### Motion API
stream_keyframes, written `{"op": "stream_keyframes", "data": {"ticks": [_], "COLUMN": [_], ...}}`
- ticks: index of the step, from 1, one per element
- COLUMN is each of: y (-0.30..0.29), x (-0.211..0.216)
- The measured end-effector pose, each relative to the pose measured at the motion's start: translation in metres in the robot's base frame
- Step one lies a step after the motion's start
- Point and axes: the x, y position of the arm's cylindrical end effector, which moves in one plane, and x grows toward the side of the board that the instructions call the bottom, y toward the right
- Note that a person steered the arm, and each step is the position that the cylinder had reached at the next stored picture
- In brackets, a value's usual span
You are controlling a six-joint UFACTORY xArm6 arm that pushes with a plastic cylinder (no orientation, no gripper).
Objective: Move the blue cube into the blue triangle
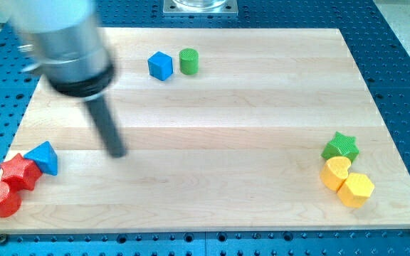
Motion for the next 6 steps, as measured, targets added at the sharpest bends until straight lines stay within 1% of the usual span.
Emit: {"op": "stream_keyframes", "data": {"ticks": [1, 2, 3, 4, 6], "y": [0.126, 0.222, 0.241, 0.154, 0.092], "x": [-0.082, -0.174, -0.249, -0.258, -0.257]}}
